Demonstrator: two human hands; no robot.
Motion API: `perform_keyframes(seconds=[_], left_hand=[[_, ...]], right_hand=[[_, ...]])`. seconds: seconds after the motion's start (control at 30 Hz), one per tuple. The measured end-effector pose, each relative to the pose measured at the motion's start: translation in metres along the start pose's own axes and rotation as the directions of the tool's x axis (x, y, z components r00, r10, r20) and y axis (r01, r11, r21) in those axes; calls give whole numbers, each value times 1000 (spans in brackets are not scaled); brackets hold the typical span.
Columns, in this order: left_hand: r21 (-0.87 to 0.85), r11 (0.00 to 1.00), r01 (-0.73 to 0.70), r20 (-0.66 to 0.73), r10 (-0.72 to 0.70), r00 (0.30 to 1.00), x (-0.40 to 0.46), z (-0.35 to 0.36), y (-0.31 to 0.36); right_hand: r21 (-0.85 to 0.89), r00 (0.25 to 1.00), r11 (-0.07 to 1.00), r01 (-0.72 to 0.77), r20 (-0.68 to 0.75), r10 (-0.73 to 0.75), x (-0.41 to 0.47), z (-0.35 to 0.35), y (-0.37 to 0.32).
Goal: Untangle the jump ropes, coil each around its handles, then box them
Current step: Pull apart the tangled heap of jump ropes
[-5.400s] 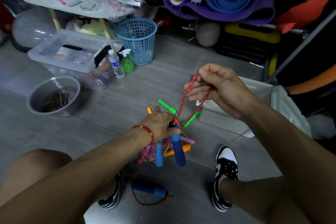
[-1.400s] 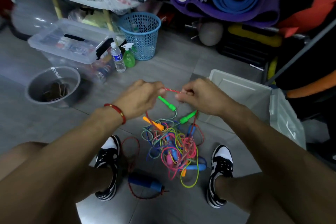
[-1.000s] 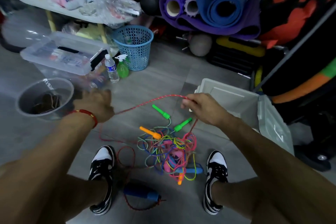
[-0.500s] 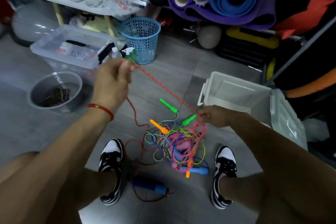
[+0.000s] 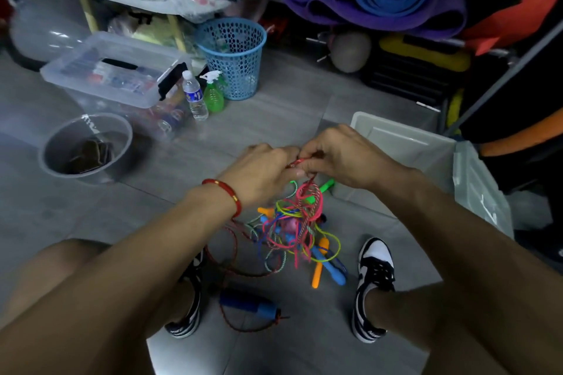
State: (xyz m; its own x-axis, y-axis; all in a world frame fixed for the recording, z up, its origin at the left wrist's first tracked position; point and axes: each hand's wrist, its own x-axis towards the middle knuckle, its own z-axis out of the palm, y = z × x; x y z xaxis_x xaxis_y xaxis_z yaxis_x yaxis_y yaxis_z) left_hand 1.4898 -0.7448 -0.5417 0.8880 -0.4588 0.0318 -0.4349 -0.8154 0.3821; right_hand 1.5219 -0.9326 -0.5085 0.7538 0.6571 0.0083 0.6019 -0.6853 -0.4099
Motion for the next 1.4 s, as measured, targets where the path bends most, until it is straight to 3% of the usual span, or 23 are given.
perform_keyframes(seconds=[0.07, 0.13, 0.23, 0.3, 0.4, 0.5, 0.57, 0.63, 0.73, 0.8, 0.93, 1.0, 1.07, 1.13, 1.27, 1.33, 1.4], left_hand=[[73, 997, -18, -28, 20, 999, 3, -7, 0], [51, 999, -9, -150, 17, 988, 3, -13, 1], [-182, 983, 21, -440, -101, 893, -2, -27, 3], [-368, 927, 74, -507, -267, 819, -7, -39, -9], [-392, 888, 241, -368, -391, 844, -8, -46, -36], [-326, 851, 412, -75, -458, 886, -3, -40, -42], [-428, 818, 384, 142, -359, 923, -1, -33, -27], [-467, 825, 318, 239, -229, 944, 1, -26, -10], [-238, 953, 188, 135, -160, 978, 6, -19, 3], [-134, 981, 143, 65, -135, 989, 9, -18, 3], [-116, 988, 97, 62, -90, 994, 10, -17, 7], [-219, 972, 81, 75, -66, 995, 9, -14, 5], [-469, 871, 143, 58, -132, 990, 8, -13, 4], [-663, 708, 243, 60, -274, 960, 11, -14, 5], [-798, 489, 353, 45, -536, 843, 18, -22, 12], [-822, 450, 349, 20, -590, 807, 20, -28, 16], [-859, 403, 316, 26, -582, 813, 21, -30, 22]], right_hand=[[114, 1000, 993, -20, -9, 21, -4, 1, 7], [201, 999, 978, -49, 30, 43, -5, 15, 19], [203, 993, 977, -70, 109, 48, -13, 48, 46], [228, 984, 962, -147, 137, 118, -18, 60, 62], [204, 975, 957, -206, 130, 181, -14, 49, 65], [154, 978, 978, -144, 171, 117, -10, 33, 52], [148, 984, 985, -83, 168, 58, -7, 25, 43], [123, 988, 992, -25, 157, 6, -4, 18, 32], [100, 989, 995, 6, 145, -20, -1, 9, 24], [123, 990, 992, 17, 137, -34, -3, 4, 21], [177, 996, 984, 35, 73, -49, -6, -3, 18], [207, 999, 978, 28, 35, -36, -6, -5, 20], [333, 1000, 943, -10, 7, 8, -7, -7, 25], [476, 1000, 880, -13, -9, 20, -12, -10, 28], [319, 998, 946, 66, -18, -63, -24, -13, 26], [272, 999, 961, 43, -27, -37, -24, -12, 26], [272, 992, 962, -1, -124, 36, -21, -8, 26]])
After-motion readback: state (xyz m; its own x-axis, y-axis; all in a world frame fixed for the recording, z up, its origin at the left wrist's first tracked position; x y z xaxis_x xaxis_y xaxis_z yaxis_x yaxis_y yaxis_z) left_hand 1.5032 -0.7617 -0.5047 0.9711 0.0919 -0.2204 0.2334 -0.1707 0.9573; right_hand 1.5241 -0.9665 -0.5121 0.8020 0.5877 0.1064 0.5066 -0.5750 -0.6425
